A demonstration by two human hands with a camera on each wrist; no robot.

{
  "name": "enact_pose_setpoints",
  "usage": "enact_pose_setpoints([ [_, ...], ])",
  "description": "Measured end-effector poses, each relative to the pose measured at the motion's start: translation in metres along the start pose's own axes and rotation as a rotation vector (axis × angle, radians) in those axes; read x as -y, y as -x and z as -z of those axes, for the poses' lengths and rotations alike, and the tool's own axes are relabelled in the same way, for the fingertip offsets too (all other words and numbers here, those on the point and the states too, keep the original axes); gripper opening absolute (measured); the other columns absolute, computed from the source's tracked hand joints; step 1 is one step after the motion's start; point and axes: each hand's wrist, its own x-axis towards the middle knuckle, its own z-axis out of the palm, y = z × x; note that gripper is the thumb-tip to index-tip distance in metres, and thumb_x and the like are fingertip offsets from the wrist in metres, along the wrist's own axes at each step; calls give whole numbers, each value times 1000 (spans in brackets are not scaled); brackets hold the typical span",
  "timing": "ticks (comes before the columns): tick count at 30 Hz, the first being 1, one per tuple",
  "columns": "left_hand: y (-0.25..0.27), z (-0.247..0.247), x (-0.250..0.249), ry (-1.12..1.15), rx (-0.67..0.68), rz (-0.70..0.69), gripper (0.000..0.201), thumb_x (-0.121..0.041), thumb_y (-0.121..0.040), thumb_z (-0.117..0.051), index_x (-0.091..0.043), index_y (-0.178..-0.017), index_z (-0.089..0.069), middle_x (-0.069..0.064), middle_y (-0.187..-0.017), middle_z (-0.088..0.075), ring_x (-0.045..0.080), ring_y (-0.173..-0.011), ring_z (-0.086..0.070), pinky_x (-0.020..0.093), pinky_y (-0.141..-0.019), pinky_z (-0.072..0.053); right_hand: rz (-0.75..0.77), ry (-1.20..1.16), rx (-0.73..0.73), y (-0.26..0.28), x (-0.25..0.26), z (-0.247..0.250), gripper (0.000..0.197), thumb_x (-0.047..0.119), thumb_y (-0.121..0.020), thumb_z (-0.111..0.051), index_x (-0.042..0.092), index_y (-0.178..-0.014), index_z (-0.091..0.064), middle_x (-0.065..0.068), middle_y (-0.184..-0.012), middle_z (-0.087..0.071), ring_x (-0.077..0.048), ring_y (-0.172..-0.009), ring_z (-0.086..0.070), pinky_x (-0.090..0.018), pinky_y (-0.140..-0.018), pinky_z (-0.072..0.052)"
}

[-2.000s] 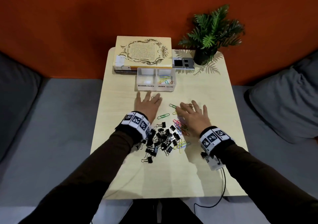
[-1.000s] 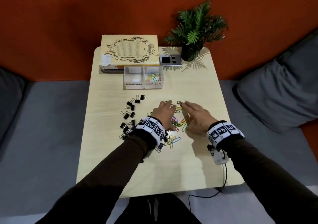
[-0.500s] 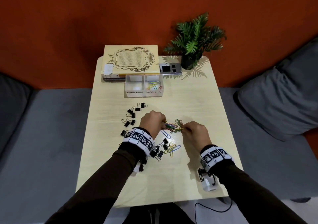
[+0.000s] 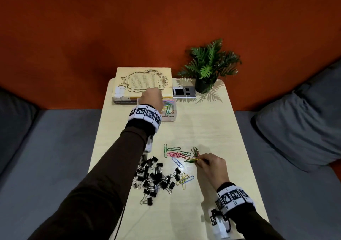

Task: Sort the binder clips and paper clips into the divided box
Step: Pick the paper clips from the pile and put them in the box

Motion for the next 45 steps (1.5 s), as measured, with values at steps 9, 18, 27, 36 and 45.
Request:
enact_pose_setpoints([
  [9,11,-7,6,121,75,-34,31,-18,-83,-70,-3,-109,-66,17,-114,-68,34,-108,-62,40,-91,-53,158,-1,-34,-56,76,14,7,9,-78,-68,5,-82,-72,-17,-85,-75,-29,-78,-68,-34,-76,-52],
  [18,127,-25,72,136,197,62,31,-17,-87,-60,-18,-117,-66,6,-118,-71,25,-103,-68,39,-92,-55,162,229,113,-164,164,-15,11,9,-79,-66,4,-87,-71,-20,-95,-72,-34,-95,-63,-36,-83,-51],
  [27,190,-49,72,75,123,-382,24,-8,-81,-69,-17,-102,-72,1,-103,-74,22,-93,-66,37,-79,-58,434,255,245,-92,118,10,23,6,-88,-51,9,-106,-65,-16,-107,-70,-30,-94,-65,-38,-86,-53],
  [36,213,-91,51,-309,316,-533,66,-15,-86,-55,-20,-146,-28,-6,-157,-28,24,-146,-24,54,-111,-28,417,605,385,83,-1,-7,47,38,-95,-18,22,-138,-28,1,-143,-45,-20,-131,-43,-45,-105,-36],
  [45,234,-88,79,-470,281,-431,61,-21,-83,-52,-19,-143,-38,-3,-152,-40,28,-143,-30,56,-109,-16,307,601,430,30,22,-9,62,47,-84,-1,26,-143,-3,7,-157,-3,-15,-144,-1,-54,-114,-3],
])
